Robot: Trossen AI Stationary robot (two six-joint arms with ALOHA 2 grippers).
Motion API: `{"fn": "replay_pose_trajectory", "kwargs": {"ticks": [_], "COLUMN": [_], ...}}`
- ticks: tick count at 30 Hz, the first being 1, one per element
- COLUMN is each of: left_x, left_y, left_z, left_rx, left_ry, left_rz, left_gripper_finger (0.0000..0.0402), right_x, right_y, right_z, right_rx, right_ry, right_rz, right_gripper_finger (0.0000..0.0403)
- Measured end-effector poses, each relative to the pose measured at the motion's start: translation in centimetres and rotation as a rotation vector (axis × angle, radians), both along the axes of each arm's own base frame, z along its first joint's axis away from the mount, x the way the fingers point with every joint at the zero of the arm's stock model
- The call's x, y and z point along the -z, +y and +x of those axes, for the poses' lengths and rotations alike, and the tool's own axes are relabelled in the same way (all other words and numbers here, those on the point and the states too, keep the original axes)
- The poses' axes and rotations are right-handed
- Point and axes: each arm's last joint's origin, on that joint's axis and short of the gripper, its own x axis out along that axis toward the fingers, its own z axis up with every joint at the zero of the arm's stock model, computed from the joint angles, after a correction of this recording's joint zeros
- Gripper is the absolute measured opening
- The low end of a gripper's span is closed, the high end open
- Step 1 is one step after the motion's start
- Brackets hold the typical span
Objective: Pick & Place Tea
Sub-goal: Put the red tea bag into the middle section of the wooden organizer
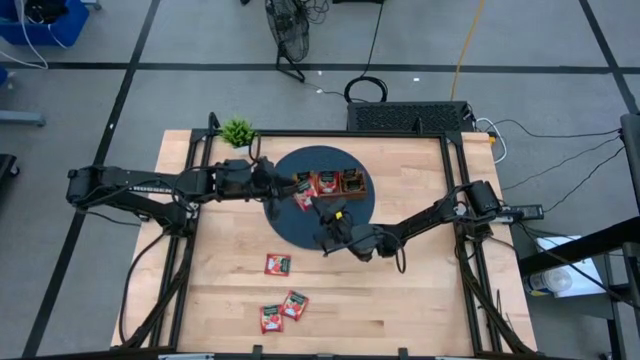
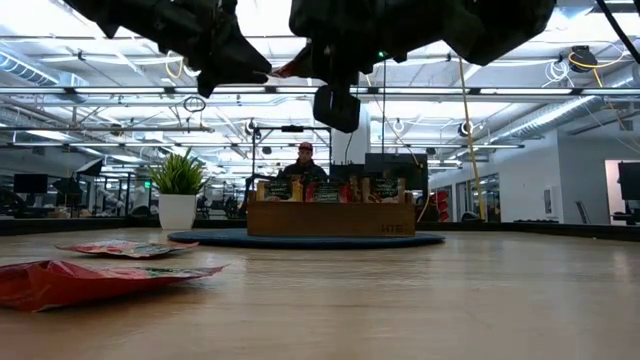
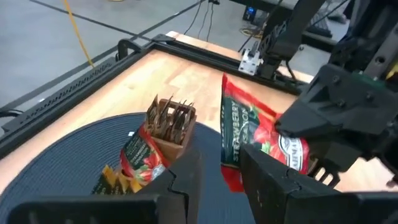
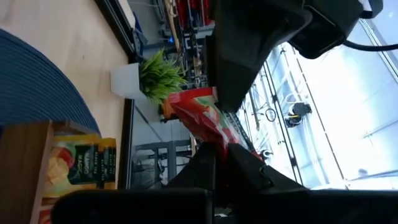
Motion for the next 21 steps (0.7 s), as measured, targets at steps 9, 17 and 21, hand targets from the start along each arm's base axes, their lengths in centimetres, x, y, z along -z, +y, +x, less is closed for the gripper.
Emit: {"fn": "replay_pose_trajectory", "kwargs": {"ticks": [9,17,21], "left_x": [1.1,0.5,0.2], "left_y": [0.0,-0.1,-0.2], "left_z": [1.4,1.3,1.3], "left_rx": [0.052,0.13,0.159], "left_ry": [-0.006,-0.028,-0.042], "left_rz": [-0.044,0.082,0.171], "left_gripper_finger": [0.0111,0.0011,0.0005], "right_x": [0.0,0.0,0.1], "right_y": [0.0,0.4,0.7], "right_z": [0.0,-0.1,-0.2], "right_rx": [-0.002,-0.006,-0.004], "right_ry": [-0.007,-0.02,-0.09], "right_rz": [0.007,0.024,0.103], "right_gripper_finger": [0.001,0.001,0.0018]}}
